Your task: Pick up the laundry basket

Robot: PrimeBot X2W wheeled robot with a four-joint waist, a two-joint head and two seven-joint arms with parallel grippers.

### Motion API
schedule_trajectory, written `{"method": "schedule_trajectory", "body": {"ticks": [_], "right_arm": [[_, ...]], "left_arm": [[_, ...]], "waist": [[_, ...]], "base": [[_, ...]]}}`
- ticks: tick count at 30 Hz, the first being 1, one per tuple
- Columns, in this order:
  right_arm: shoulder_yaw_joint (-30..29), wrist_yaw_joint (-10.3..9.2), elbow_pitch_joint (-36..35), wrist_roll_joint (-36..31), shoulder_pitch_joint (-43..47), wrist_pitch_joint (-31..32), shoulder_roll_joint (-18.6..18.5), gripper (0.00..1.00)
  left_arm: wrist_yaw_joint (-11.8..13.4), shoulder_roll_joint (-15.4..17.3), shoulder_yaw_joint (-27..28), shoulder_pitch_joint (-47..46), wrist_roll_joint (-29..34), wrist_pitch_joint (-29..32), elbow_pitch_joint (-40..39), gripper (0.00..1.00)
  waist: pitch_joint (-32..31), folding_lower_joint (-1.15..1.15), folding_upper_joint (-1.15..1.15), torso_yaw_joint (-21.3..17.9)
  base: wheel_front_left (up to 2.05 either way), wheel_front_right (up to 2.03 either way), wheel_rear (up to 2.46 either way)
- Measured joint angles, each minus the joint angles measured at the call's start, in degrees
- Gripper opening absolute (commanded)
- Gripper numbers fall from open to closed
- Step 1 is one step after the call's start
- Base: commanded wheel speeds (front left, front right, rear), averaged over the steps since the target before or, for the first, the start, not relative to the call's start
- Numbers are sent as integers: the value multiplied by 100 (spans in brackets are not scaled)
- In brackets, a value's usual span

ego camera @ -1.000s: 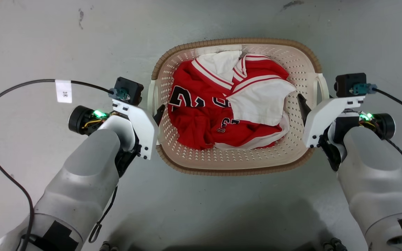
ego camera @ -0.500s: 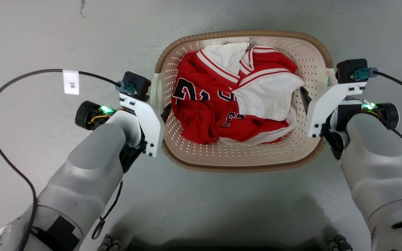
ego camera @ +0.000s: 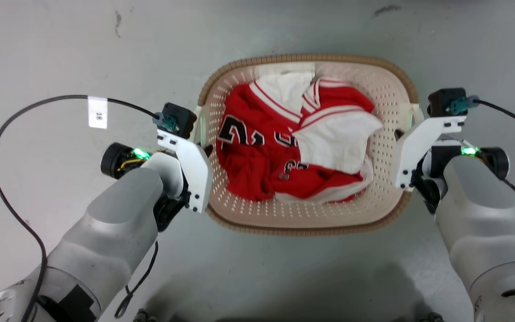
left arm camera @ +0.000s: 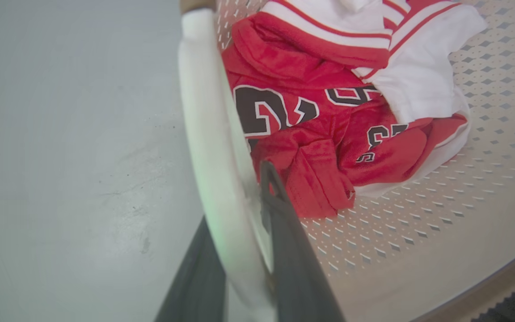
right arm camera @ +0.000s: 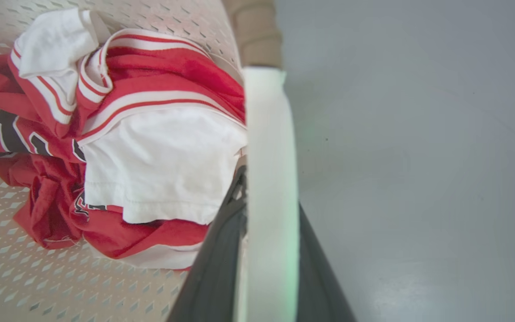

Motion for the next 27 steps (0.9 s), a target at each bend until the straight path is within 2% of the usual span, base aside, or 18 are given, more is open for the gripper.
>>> {"method": "schedule_trajectory", "body": {"ticks": [13, 21, 27], "right_arm": [[374, 1, 45, 196, 323, 1229, 18, 0], [1034, 1, 41, 675, 730, 2214, 18, 0], [1456, 3, 38, 1185, 828, 2688, 24, 0]], "left_arm": [[5, 489, -806, 394, -1146, 801, -668, 0], [5, 745, -1032, 704, -1629, 1452, -1082, 0], [5, 942, -1091, 831, -1803, 1803, -1291, 0]], "waist": [[-1214, 0, 0, -75], [-2213, -1, 0, -125], [-2932, -2, 0, -159]], "base": [[0, 0, 0], [0, 0, 0], [0, 0, 0]]}}
